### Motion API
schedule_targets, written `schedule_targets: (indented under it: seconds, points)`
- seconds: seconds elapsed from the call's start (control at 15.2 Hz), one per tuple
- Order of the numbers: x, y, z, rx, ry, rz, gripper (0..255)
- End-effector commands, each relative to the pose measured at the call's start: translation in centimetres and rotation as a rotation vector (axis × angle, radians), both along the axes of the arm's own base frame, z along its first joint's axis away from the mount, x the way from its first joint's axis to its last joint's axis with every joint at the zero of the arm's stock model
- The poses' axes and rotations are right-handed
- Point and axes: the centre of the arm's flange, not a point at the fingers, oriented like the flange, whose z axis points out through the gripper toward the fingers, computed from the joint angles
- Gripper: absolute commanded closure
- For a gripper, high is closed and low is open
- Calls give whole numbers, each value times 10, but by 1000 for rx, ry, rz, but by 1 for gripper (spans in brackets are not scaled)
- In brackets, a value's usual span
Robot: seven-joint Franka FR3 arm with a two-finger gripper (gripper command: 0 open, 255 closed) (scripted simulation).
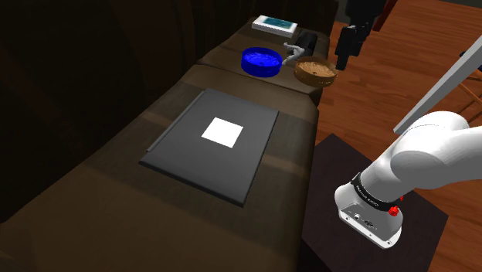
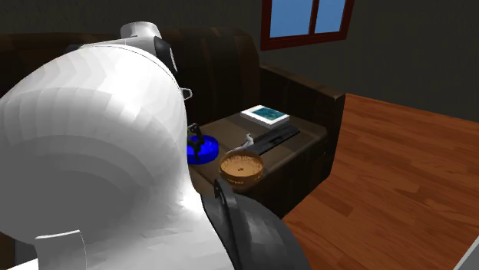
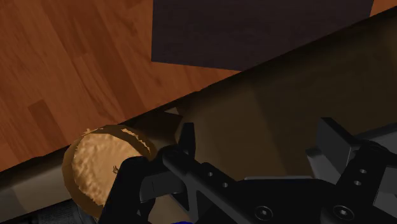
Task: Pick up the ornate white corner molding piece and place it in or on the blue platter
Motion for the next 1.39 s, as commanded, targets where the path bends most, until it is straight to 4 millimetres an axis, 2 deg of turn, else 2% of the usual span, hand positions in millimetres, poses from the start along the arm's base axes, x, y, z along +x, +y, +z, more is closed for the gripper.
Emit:
schedule_targets:
  seconds: [0.0,1.32]
  points:
    - [0,0,0,0,0,0,0]
    - [204,-131,-81,-102,-27,-86,0]
